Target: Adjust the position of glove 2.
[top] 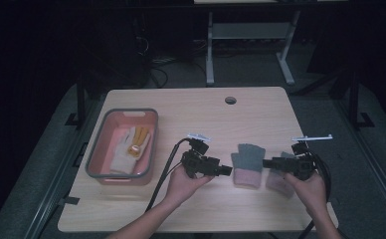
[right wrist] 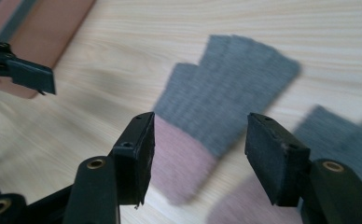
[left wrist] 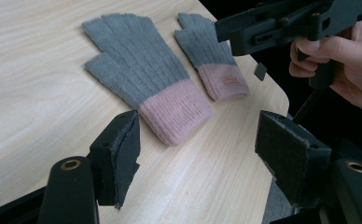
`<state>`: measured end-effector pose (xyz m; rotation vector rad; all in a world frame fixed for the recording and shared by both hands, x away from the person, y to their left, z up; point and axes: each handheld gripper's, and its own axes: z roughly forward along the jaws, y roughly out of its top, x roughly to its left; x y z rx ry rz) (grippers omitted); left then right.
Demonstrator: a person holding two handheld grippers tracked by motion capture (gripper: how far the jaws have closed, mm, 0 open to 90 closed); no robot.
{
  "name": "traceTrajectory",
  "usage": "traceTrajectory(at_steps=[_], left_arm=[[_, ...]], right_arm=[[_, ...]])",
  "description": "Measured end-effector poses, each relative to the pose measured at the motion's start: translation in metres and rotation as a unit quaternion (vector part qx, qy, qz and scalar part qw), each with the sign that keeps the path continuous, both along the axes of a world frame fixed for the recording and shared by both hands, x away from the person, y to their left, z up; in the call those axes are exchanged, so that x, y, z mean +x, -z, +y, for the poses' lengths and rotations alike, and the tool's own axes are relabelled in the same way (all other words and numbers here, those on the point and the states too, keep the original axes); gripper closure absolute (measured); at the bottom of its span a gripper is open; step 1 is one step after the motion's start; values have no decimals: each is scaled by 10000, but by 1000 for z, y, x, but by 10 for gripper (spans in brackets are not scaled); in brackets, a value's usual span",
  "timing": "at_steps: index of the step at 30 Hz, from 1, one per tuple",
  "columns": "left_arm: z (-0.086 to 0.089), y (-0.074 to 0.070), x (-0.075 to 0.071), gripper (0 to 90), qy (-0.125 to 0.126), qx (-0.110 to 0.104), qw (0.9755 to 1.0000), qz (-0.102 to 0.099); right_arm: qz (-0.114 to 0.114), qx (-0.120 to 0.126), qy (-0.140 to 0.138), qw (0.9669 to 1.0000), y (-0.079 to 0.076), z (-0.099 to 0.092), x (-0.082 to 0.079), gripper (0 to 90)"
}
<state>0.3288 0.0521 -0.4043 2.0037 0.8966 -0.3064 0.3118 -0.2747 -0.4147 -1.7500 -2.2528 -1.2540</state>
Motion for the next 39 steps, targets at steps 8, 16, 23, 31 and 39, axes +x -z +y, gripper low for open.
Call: traceTrajectory(at_steps=[8,16,23,31,39], left_arm=[[-5,5,-3,306,38,59,10000,11],[-8,9,-4,300,69,78,9999,5],[-9,12,-5,296,61,100,9999,31],[-10,14,-3,294,61,93,9999,44],[-7,13,-3,293,4,80,10000,27]], right_arm=[[-33,-328,220,9992,11,-16,-10,418],[-24,-816,377,9959,25,-25,-15,411],[-2,-1222,429,9916,29,-29,-17,400],[2,-1769,413,9834,37,-26,-16,385],[4,-1797,425,9828,38,-24,-16,484]])
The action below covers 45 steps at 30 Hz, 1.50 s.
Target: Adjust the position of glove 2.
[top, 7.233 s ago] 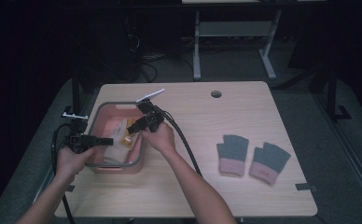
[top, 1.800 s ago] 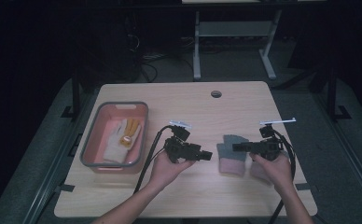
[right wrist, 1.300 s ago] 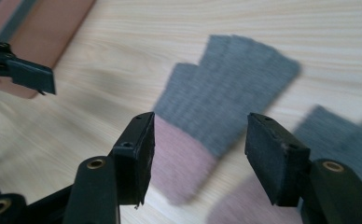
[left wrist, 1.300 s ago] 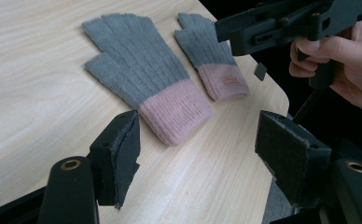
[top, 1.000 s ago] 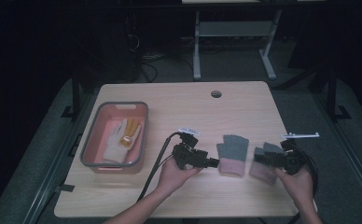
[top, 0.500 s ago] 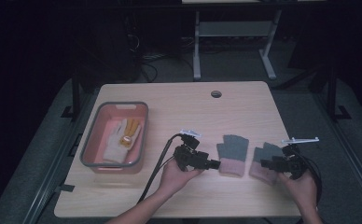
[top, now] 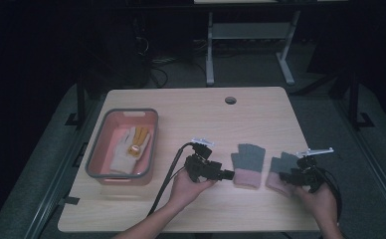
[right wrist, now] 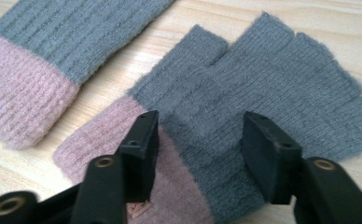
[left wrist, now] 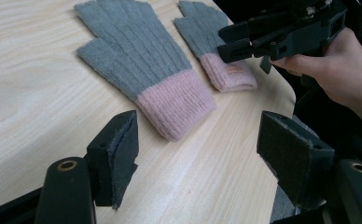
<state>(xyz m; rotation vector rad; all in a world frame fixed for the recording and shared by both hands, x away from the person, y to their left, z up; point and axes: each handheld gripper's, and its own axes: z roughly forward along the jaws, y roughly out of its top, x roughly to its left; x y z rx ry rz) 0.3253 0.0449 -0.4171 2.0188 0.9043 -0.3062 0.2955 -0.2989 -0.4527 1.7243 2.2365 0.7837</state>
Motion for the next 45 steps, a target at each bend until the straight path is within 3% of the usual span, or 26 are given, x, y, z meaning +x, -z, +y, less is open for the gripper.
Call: traceTrajectory(at_steps=[2,6,12,19,29,34,45], left_arm=[[1,-1,0,293,-27,-13,10000,1],[2,-1,0,293,-29,12,10000,-25],[4,0,2,293,-60,9,10000,14],[4,0,3,293,-90,-3,10000,12],[6,-2,4,293,-136,-7,9999,6],[8,-3,5,293,-136,4,9999,-12],[12,-3,5,293,-162,-22,9999,-12]], right_arm=[[-14,6,-8,10000,0,0,0,511],[87,176,-48,9998,-1,0,1,688],[176,438,16,9989,0,-4,3,751],[220,446,-36,9988,-4,-4,4,779],[50,436,-111,9990,-22,0,1,788],[-143,428,-315,9985,-36,9,2,788],[-276,459,-682,9962,-53,32,10,786]])
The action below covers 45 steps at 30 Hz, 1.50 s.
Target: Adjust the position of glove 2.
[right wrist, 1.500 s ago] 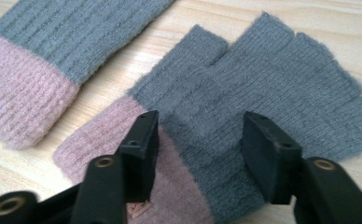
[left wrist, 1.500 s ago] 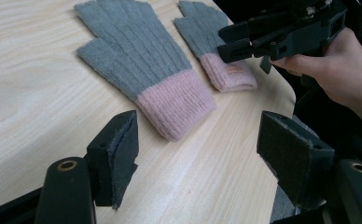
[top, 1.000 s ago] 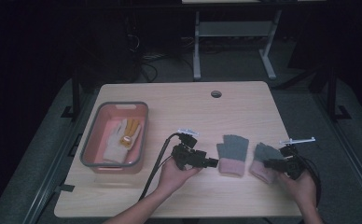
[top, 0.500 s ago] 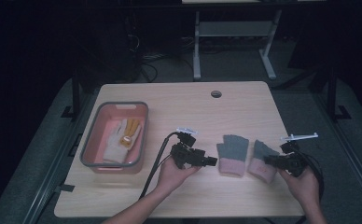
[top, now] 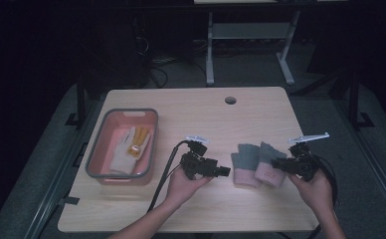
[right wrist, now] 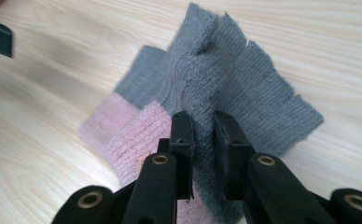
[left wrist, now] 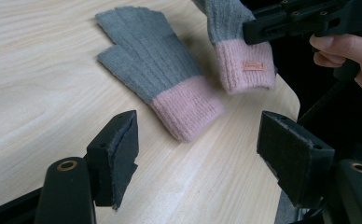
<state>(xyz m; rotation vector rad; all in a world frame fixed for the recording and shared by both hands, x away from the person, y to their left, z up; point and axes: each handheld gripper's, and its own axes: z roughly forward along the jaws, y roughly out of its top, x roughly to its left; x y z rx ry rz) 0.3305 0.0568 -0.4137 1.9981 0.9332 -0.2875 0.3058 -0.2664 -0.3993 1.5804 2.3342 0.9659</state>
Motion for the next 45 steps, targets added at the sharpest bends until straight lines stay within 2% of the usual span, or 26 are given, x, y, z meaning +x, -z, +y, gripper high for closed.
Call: traceTrajectory(at_steps=[1,8,12,19,24,26,34,40,41,45], left_arm=[[1,0,1,293,10,7,10000,-13],[5,1,1,293,-42,-3,10000,26],[5,1,1,293,-62,-20,10000,33],[7,3,1,293,-69,-25,10000,57],[5,4,0,293,-72,-35,10000,53],[5,4,0,293,-41,-20,10000,51],[-3,7,-1,294,-10,-24,10000,91],[-8,12,0,299,-14,-19,9999,157],[-9,12,1,300,-5,-9,9999,156],[-15,14,2,306,-19,-11,9999,172]], right_arm=[[20,60,-56,10000,-1,6,2,785],[5,31,-323,9995,-4,28,13,784],[23,39,-440,9990,-4,36,19,781],[141,42,-670,9976,4,49,31,772],[244,-22,-728,9970,11,52,36,759],[244,-91,-744,9969,13,54,37,754],[251,-79,-702,9972,16,54,39,744],[272,-9,-574,9980,18,48,36,683],[320,52,-497,9982,20,45,34,642],[364,113,-441,9983,22,39,33,593]])
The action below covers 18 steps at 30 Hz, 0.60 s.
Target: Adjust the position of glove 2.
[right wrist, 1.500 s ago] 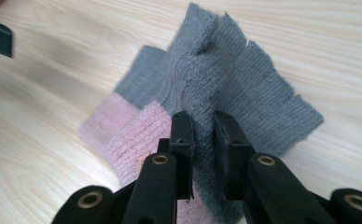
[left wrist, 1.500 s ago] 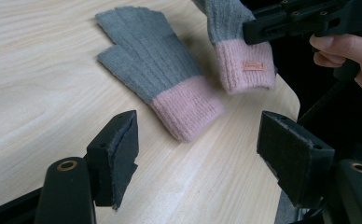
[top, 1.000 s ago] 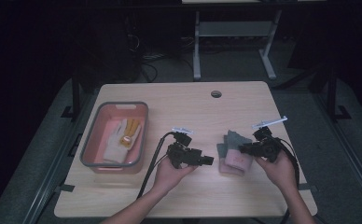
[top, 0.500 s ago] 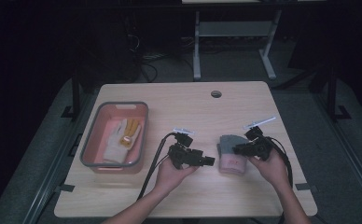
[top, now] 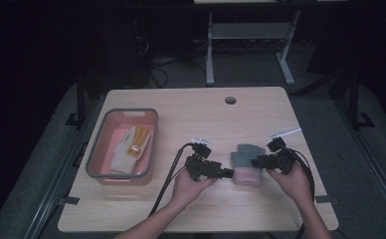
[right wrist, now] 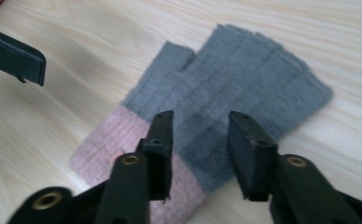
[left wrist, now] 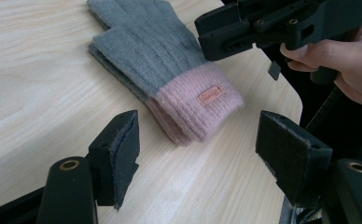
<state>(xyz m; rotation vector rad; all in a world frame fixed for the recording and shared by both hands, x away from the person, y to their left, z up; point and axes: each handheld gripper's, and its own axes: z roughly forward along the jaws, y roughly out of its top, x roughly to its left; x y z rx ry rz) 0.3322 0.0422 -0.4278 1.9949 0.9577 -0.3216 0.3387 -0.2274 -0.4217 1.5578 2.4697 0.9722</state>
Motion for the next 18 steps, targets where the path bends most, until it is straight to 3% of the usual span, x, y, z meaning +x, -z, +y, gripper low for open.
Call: traceTrajectory(at_steps=[6,18], left_arm=[[-9,5,5,322,-65,-18,9999,109],[-29,16,11,340,-113,19,9994,312]], right_arm=[[65,195,184,9996,2,-11,-3,506],[223,434,422,9979,14,-21,-6,435]])
